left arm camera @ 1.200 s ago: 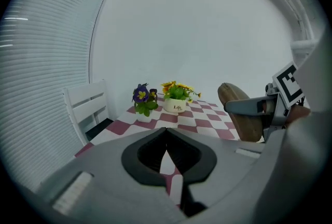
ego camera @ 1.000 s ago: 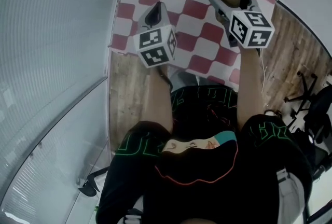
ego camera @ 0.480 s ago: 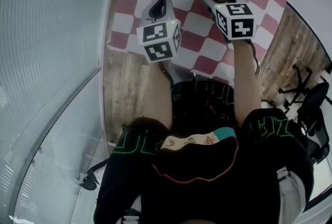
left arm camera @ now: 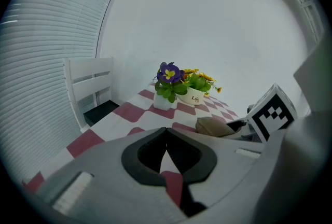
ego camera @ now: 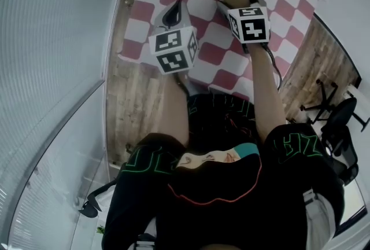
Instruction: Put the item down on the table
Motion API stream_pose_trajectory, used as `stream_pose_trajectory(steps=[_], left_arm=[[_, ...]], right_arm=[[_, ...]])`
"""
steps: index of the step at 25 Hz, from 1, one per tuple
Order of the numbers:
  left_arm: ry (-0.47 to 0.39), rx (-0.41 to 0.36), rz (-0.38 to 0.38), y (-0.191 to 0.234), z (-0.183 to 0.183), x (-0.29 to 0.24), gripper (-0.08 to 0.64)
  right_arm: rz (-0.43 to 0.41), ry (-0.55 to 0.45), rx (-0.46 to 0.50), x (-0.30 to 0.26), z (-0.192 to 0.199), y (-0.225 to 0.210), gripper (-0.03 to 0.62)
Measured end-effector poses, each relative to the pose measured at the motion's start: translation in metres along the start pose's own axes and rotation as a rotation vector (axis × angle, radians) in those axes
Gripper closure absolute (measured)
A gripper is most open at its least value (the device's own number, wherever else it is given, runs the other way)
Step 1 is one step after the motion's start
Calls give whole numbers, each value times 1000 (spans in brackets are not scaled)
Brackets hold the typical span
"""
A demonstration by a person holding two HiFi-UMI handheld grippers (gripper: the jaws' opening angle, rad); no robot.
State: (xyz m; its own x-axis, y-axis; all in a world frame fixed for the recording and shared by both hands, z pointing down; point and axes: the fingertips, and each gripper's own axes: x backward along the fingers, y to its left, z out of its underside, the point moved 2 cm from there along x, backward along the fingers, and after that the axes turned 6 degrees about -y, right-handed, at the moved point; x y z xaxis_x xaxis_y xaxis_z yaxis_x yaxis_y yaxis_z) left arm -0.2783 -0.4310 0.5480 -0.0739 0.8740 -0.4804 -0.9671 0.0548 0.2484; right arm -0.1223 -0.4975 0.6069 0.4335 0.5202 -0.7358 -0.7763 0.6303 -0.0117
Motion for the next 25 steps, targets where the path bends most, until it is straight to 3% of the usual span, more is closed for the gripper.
stream_pose_trajectory(steps=[4,7,12,18,20,23,25], left_arm=[[-11,13,-21,2,5,14,551],[-40,8,-31,-3,3,27,551],[-98,22,-57,-16,-1,51,551],[-214,-13,-30,-55,-24,78,551],[-257,-24,-20,-65,-36,89,551],[-323,-53,-10,-82,-59,107,551],[-376,-76,-16,-93,-80,117,551]], right_arm=[[29,-31,2,0,-5,0,173],[42,-131,-3,15,-19,0,172],[-13,-285,-8,60,-35,6,172],[-6,-464,-19,125,-48,-5,184],[36,-529,-21,150,-51,-17,223],[101,-617,-45,189,-57,-38,379],[118,-671,-53,210,-67,-49,441]])
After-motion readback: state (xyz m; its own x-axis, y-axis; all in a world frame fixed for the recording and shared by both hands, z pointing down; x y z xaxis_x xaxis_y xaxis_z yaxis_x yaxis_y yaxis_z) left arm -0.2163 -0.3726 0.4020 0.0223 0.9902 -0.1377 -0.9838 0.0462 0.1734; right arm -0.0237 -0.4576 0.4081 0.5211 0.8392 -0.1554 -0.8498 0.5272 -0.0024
